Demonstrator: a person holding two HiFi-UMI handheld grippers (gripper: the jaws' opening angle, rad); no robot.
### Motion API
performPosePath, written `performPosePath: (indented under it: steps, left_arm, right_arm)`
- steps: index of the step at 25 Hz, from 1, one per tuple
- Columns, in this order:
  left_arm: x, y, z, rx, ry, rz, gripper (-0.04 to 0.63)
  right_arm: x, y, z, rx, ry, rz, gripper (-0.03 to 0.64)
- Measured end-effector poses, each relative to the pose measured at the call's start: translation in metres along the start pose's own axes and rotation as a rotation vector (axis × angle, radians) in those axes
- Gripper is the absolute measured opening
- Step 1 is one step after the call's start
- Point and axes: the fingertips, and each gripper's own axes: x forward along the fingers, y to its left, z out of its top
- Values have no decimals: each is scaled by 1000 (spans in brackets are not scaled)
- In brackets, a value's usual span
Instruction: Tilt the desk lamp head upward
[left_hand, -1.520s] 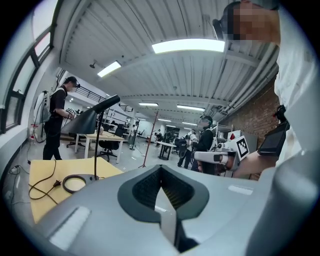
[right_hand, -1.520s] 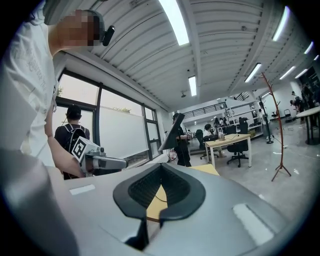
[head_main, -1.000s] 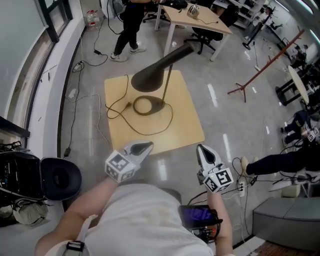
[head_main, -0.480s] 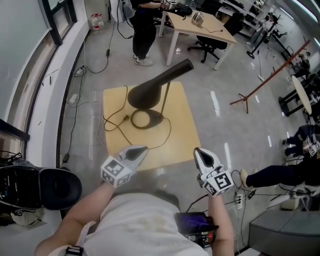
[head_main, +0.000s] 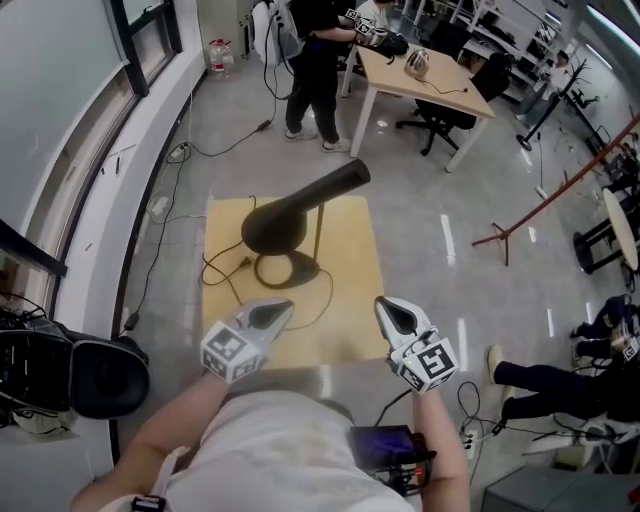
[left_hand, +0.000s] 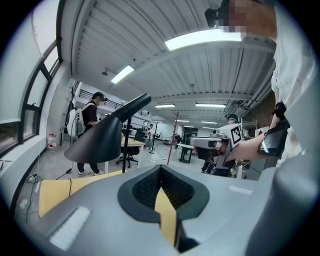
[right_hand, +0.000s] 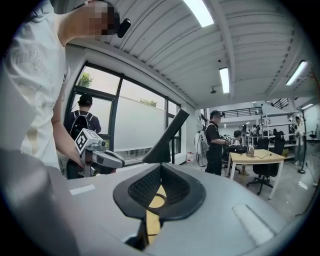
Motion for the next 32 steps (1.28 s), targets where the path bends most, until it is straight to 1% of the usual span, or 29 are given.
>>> performPosePath:
  steps: [5,9,15,18,24,27,32]
  left_arm:
    - [14,-1,11,21,-5,47,2]
    - [16,8,17,-25,-27,105,2]
    - [2,43,15,-69,-34,198,2]
    - [-3,62,15,-85,-26,213,6]
    - [-17,99,10,-105,-13,215,15]
    - [-20,113,10,-118,-23,216,15]
    - [-20,135,5,-140,-22,220,26]
  right_arm:
    - [10,-25,18,-43,-17,63,12]
    - [18,-40,35,-67,-38,99,12]
    - [38,-44,66,-113,-47,133,12]
    - [49,-49,85,-121,-63,124,12]
    - [68,-55,115,-126,-73,70,12]
    - [73,-63,129,-133,-65,50,12]
    - [86,-68,143,-139,-35,47,17]
